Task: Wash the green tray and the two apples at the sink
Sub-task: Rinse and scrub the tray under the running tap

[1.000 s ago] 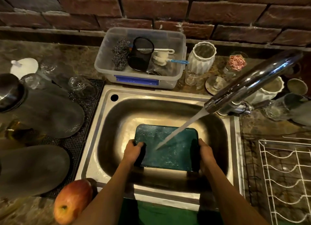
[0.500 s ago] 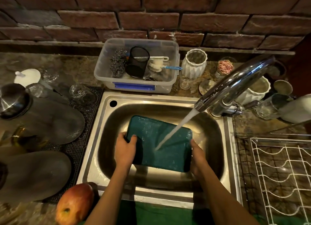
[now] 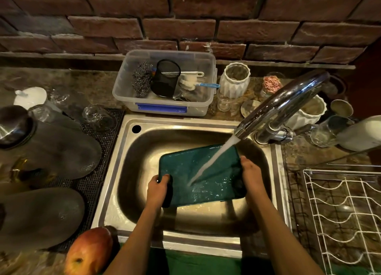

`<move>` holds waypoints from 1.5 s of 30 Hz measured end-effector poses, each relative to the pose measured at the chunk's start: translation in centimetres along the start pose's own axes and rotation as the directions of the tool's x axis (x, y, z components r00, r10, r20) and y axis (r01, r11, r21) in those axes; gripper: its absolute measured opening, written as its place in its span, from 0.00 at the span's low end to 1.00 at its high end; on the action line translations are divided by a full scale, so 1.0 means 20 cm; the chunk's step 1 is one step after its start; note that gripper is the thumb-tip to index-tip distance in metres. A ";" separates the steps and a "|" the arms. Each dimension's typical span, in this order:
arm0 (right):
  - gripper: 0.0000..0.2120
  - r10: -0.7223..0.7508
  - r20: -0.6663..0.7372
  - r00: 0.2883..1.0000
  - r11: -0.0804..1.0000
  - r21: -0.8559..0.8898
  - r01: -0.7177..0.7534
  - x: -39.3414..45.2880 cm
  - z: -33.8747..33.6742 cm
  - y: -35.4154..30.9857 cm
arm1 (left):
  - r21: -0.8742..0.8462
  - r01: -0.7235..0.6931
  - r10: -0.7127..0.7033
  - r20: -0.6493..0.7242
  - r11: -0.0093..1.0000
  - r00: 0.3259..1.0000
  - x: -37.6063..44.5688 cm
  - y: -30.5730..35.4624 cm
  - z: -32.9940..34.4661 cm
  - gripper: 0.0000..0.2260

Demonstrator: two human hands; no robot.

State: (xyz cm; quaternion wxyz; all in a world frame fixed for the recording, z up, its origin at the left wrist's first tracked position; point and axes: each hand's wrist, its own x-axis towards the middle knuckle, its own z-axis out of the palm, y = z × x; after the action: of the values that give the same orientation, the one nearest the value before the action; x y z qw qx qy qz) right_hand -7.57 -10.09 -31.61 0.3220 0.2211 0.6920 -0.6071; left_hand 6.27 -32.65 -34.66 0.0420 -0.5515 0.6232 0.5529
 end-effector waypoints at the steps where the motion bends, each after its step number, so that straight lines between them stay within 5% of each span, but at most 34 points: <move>1: 0.17 0.003 0.002 1.000 1.000 -0.007 -0.003 0.01 -0.01 -0.01 | 0.008 0.008 -0.008 0.013 1.000 1.000 0.00 0.01 0.01 0.12; 7: 0.13 0.071 -0.064 0.995 0.997 -0.011 -0.071 0.03 -0.03 0.00 | 0.116 -0.058 0.060 -0.015 0.992 0.998 -0.01 0.07 0.02 0.08; 12: 0.22 0.171 0.004 0.985 0.984 -0.055 -0.170 0.03 -0.01 0.06 | 0.139 -0.206 0.219 -0.080 0.969 0.973 -0.07 0.13 0.00 0.13; 21: 0.17 0.120 0.102 0.988 0.978 0.157 -0.135 -0.04 0.01 0.07 | 0.075 -0.368 0.375 -0.149 0.927 0.915 -0.12 0.17 -0.05 0.19; 36: 0.14 -0.188 -0.030 0.982 0.981 0.039 0.189 -0.21 -0.08 -0.12 | -0.181 -0.088 0.088 -0.006 0.980 0.996 -0.10 0.07 0.09 0.08; 45: 0.14 -0.159 -0.063 0.985 0.987 -0.029 0.157 -0.18 -0.11 -0.16 | -0.032 0.038 -0.037 0.029 0.999 0.999 -0.08 0.06 0.14 0.10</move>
State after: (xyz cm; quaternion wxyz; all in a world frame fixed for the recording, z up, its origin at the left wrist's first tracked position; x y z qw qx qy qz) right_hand -7.75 -8.19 -26.71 0.2528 0.1814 0.7246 -0.6149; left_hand 4.45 -29.80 -33.85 0.0523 -0.5557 0.6031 0.5699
